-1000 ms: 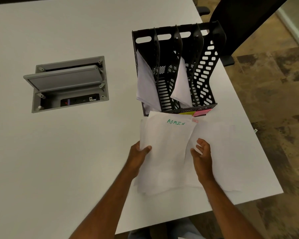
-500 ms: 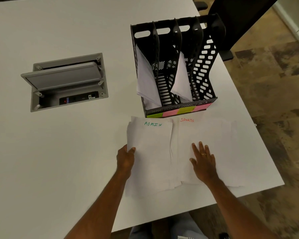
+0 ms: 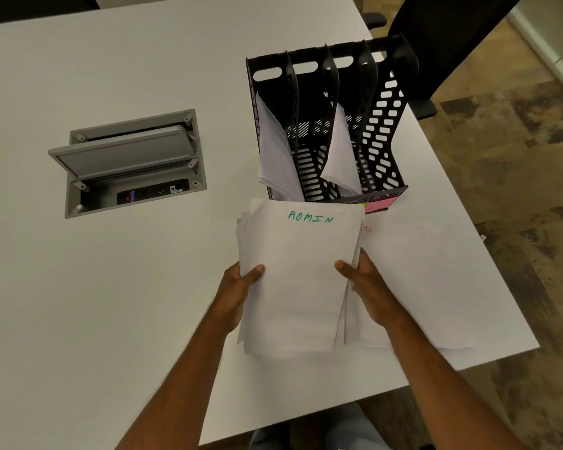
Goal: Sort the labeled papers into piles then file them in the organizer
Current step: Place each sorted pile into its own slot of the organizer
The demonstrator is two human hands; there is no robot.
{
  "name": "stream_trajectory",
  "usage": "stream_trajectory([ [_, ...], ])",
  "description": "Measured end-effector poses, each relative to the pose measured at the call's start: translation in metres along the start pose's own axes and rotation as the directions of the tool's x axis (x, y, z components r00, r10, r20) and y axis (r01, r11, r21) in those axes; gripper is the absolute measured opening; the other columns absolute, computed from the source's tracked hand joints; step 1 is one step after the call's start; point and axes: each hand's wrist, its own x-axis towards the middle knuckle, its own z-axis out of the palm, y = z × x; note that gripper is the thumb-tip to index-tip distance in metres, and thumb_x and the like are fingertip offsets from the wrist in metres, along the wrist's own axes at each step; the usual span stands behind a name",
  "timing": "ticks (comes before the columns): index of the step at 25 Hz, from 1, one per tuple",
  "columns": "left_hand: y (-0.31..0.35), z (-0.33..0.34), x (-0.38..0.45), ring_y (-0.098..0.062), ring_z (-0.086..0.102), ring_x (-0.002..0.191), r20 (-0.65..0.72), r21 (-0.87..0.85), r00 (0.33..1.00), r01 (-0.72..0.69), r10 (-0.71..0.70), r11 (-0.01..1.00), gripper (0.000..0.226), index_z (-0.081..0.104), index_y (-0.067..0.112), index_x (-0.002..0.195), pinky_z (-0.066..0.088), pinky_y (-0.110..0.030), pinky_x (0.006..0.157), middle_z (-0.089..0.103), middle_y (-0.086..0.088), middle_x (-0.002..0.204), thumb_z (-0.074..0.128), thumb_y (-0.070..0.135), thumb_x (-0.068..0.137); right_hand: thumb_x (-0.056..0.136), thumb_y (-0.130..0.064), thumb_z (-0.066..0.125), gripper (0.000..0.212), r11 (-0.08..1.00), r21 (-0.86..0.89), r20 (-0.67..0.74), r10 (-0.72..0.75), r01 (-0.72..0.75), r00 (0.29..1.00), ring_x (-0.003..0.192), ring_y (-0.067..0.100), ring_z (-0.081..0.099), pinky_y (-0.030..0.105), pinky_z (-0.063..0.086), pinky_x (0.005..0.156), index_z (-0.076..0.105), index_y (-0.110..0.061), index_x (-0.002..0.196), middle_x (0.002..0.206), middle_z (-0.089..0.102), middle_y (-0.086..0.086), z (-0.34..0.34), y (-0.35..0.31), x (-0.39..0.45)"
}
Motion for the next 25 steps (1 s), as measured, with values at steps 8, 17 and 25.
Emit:
stream_trajectory([
  [8, 0.019, 0.020, -0.024, -0.020, 0.071, 0.107, -0.081, -0.033, 0.976, -0.205, 0.202, 0.978, 0.039, 0.066, 0.023, 0.122, 0.060, -0.033, 0.085, 0.075, -0.004, 0.118, 0.078, 0.015, 0.086, 0.085, -0.028, 0.078, 0.026, 0.930, -0.219, -0.288, -0.350, 0.294, 0.891, 0.087, -0.007, 0.069, 0.008, 0.052, 0.067, 0.072, -0.050, 0.097, 0.092, 0.072, -0.029, 0.062, -0.015, -0.028],
  [17, -0.014, 0.014, -0.048, 0.003, 0.070, 0.095, 0.048, 0.174, 0.952, -0.305, 0.301, 0.936, 0.042, 0.072, 0.040, 0.103, 0.058, -0.030, 0.091, 0.076, 0.025, 0.096, 0.065, 0.000, 0.094, 0.088, -0.009, 0.073, 0.037, 0.951, -0.213, -0.244, -0.275, 0.225, 0.930, 0.091, -0.011, 0.066, 0.024, 0.057, 0.083, 0.071, -0.045, 0.098, 0.095, 0.071, -0.031, 0.063, 0.032, -0.051],
  [25, -0.023, 0.017, -0.044, -0.009, 0.069, 0.107, -0.081, 0.095, 0.971, -0.216, 0.224, 0.972, 0.049, 0.071, 0.061, 0.096, 0.057, -0.021, 0.079, 0.076, 0.025, 0.099, 0.070, 0.012, 0.094, 0.091, -0.017, 0.071, 0.027, 0.983, -0.116, -0.329, -0.173, 0.142, 0.928, 0.088, -0.010, 0.067, 0.004, 0.049, 0.067, 0.072, -0.043, 0.083, 0.082, 0.073, -0.023, 0.069, 0.036, -0.048],
])
